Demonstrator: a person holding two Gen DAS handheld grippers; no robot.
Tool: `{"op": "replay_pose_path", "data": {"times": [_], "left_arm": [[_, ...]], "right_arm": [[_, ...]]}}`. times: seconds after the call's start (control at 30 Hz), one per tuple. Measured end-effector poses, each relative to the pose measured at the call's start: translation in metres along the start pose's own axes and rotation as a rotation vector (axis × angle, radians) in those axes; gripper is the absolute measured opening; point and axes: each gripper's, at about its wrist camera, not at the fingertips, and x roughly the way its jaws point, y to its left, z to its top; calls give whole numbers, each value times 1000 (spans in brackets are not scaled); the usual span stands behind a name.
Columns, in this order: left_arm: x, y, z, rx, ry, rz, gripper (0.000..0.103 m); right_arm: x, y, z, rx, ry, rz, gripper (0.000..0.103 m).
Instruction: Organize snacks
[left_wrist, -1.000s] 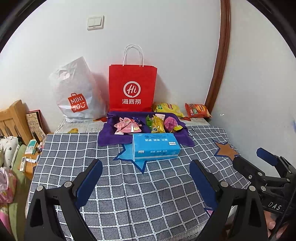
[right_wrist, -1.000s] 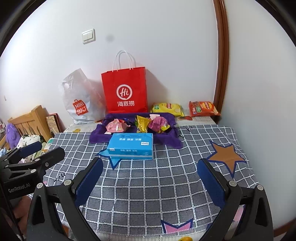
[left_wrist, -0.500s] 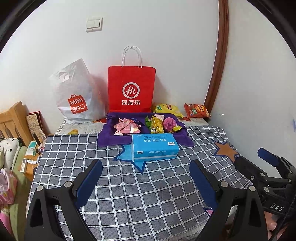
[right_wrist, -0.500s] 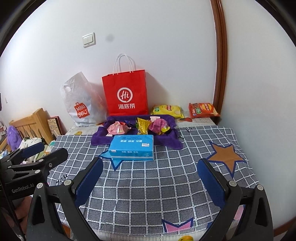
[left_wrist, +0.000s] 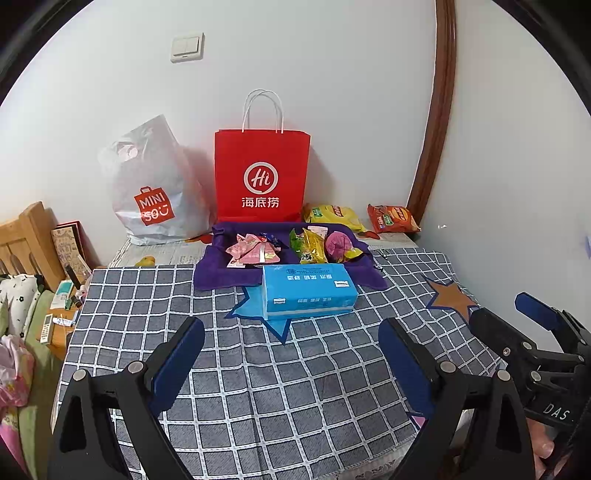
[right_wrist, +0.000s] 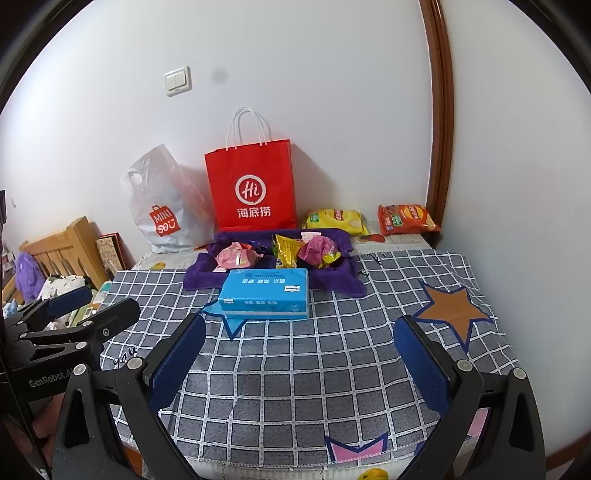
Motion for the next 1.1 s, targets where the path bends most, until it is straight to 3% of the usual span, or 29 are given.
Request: {"op": "replay_pose_path", "data": {"times": [1.1], "left_arm": [[-2,1,1,-3,-5,1,95]], "right_arm": [[-2,7,0,-8,-9,9,101]]}}
